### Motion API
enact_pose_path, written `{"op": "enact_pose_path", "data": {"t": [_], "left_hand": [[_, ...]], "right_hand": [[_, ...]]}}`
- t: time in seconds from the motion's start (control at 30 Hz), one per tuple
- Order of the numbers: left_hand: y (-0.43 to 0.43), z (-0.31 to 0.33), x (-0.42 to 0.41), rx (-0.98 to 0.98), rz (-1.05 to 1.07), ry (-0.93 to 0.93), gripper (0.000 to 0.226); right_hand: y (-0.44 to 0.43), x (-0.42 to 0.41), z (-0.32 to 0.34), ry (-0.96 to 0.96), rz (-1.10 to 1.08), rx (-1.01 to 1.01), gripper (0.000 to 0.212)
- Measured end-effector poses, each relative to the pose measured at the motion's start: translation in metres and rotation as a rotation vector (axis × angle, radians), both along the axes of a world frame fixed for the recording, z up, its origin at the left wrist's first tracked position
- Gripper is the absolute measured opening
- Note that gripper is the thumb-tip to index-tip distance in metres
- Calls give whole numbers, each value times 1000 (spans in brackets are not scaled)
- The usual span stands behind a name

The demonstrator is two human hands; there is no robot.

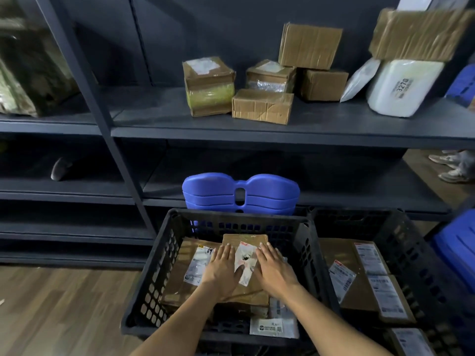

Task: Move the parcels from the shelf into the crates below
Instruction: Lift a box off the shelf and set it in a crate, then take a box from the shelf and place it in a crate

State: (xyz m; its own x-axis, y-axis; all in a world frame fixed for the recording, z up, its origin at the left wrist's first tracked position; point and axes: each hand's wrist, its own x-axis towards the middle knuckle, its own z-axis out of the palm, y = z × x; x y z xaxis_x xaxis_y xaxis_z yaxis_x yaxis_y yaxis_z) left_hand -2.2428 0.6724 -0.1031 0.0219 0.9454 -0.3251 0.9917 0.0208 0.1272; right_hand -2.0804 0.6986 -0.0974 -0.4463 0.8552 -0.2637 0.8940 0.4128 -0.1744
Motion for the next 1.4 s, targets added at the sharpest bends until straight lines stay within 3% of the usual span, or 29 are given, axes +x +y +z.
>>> {"op": "enact_pose_path", "data": {"t": [0.3, 0.6, 0.87, 1.4], "left_hand": [[15, 124, -12, 206, -17, -18, 66], [53, 202, -31, 355, -67, -15, 68], [91, 241, -47, 418, -35, -2, 69], [187, 289, -75, 504, 124, 3, 68]], "right_hand": [[18, 12, 111, 140, -137, 190, 60], [49, 17, 185, 160, -180, 360, 61], [87, -3, 226, 292, -198, 366, 62], [208, -34, 283, 377, -149, 394, 61]]}}
